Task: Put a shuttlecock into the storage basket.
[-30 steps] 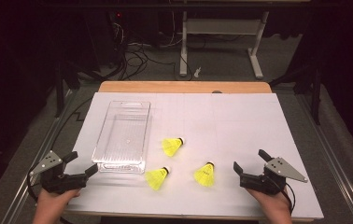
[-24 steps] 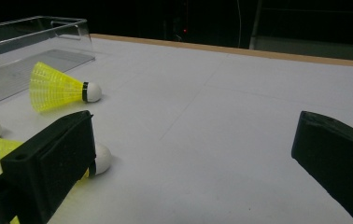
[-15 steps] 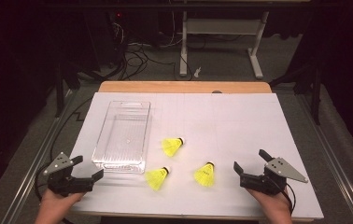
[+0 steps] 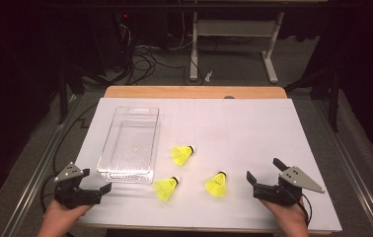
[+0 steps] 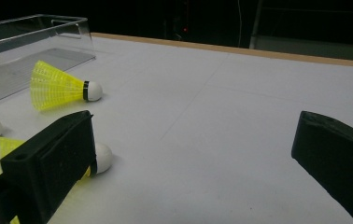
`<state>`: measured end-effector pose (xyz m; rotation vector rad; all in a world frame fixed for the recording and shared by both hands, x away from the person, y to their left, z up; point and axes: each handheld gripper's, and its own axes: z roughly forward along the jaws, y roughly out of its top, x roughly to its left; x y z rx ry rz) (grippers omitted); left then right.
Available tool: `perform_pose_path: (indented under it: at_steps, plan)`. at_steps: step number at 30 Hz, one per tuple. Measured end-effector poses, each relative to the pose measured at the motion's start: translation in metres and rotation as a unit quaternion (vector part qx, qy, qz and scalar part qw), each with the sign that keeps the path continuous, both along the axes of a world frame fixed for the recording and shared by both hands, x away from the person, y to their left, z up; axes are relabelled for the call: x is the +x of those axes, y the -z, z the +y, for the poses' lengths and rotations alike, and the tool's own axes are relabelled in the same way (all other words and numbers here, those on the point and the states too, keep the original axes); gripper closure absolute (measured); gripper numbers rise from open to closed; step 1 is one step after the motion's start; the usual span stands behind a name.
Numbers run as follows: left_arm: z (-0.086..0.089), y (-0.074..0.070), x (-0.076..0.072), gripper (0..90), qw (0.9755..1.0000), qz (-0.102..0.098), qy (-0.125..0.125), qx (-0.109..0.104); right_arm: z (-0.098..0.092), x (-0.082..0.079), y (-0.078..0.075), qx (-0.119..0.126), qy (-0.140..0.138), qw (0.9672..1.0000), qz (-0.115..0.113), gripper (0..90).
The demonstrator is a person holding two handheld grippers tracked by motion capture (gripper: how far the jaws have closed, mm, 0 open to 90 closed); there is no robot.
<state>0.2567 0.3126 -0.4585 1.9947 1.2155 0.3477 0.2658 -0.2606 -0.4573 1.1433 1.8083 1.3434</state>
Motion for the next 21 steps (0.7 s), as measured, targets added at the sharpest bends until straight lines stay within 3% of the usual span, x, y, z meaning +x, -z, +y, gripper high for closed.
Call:
perform_pose_path:
  at_steps: [12,21]
  plan:
    - [-0.005,0.004,0.003,0.1,0.9988,0.043,-0.009,0.022,0.001,0.000,0.001,-0.003,0.001,1.0000,0.003,0.2]
    - [-0.012,0.002,0.003,0.1,0.9960,0.079,0.006,0.041,0.002,0.001,0.002,-0.001,-0.002,1.0000,0.007,0.1]
